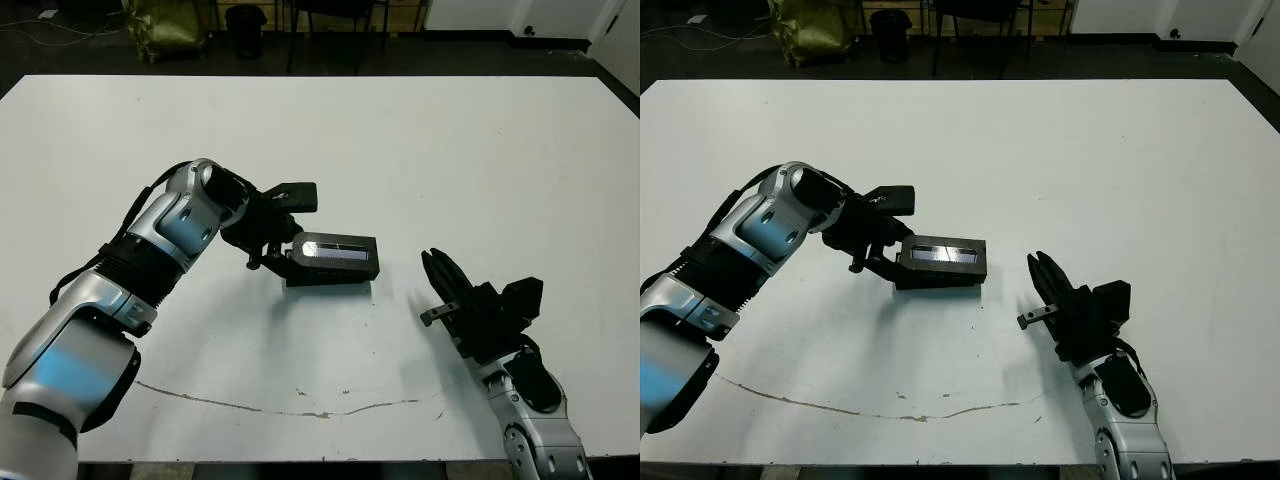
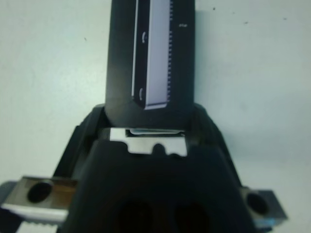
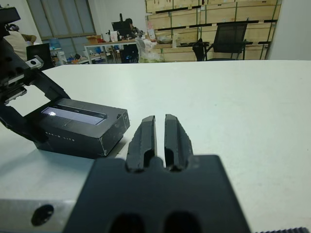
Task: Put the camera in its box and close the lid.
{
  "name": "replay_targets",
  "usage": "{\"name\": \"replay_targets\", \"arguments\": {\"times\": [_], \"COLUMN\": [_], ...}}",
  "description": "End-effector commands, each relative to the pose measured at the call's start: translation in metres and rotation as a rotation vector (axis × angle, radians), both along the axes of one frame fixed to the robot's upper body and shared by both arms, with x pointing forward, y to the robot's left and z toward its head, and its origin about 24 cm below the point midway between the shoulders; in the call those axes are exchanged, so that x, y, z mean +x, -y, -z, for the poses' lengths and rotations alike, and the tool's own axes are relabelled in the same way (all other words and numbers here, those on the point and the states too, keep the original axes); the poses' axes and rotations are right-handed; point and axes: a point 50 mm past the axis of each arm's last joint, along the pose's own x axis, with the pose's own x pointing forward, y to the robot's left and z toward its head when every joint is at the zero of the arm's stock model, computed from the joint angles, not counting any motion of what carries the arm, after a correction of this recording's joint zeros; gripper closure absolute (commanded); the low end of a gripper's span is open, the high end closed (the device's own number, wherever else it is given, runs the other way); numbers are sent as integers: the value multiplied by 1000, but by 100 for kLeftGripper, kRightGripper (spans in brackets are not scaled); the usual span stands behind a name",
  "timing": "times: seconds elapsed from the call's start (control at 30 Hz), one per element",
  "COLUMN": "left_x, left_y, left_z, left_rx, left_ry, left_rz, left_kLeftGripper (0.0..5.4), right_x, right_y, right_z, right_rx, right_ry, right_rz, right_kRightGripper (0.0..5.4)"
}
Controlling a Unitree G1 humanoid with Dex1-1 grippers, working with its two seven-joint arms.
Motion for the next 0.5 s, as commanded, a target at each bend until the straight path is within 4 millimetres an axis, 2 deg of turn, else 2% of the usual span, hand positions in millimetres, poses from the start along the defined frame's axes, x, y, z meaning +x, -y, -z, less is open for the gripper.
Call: {"name": "replay_targets", "arguments": {"times": [0.03, 0.5], "left_x": [3, 3], "left_y": [-10, -9], "left_z": [1, 0], "left_rx": [65, 96], "left_ry": [35, 27], "left_rz": [-33, -14], "left_kLeftGripper": [297, 297], "right_x": [-3, -1], "right_y": [2, 3], "right_z": [5, 7], "right_rx": [-13, -2], "right_ry": [-41, -37], "right_rz": [18, 7], "right_kRightGripper": [540, 540]}}
